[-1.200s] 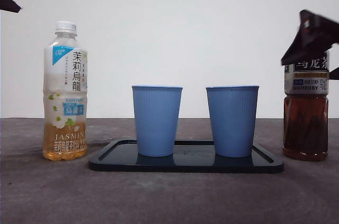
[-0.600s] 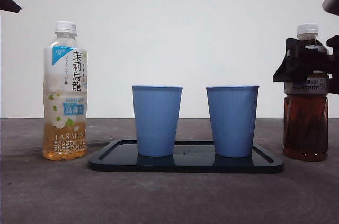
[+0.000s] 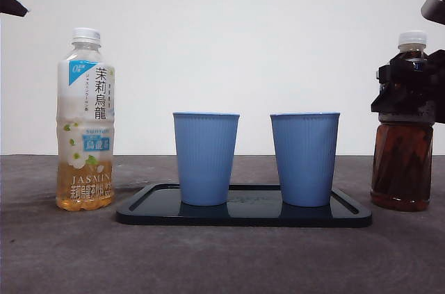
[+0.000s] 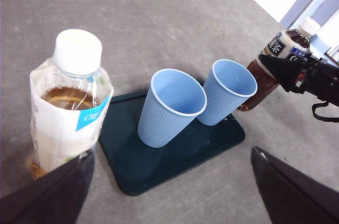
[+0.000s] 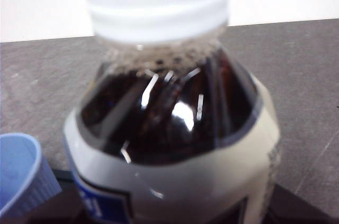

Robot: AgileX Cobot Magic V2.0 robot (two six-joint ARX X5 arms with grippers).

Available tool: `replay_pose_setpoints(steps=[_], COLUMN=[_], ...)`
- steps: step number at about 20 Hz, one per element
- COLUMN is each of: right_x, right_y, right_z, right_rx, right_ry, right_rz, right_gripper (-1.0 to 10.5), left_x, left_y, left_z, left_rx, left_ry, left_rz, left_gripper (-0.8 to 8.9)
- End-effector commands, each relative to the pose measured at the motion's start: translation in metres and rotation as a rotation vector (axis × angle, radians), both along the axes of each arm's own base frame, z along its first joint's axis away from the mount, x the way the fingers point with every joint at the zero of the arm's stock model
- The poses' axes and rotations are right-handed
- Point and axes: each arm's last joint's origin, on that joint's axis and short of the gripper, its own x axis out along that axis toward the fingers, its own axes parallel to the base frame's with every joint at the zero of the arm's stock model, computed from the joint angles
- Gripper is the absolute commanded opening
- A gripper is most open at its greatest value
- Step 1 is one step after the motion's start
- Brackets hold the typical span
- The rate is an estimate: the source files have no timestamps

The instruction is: Pour the drink into the cup

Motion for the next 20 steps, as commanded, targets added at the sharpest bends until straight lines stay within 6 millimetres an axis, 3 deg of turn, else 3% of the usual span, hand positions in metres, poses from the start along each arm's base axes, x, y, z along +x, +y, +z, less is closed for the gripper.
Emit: replay_pose_setpoints(steps=[1, 11, 20], right_x=[-0.001, -0.019, -0.036], right_y=[0.001, 0.005, 0.034], right_z=[0.002, 0.048, 0.093], right_rx=[-0.001, -0.096, -0.277], right_ry=[0.002, 0.121, 0.355], right_rz=[0.009, 0.017, 0.151], right_gripper=[2.0, 2.0, 2.0], left_x=[0.001, 0.001, 0.001], left_y=[-0.001, -0.001, -0.001], left_z=[0.007, 0.006, 0.005], left_rx=[0.001, 0.021, 0.034], left_ry=[-0.032, -0.047, -0.049], left_rz=[-0.013, -0.023, -0.029], left_gripper=[4.67, 4.68, 4.68])
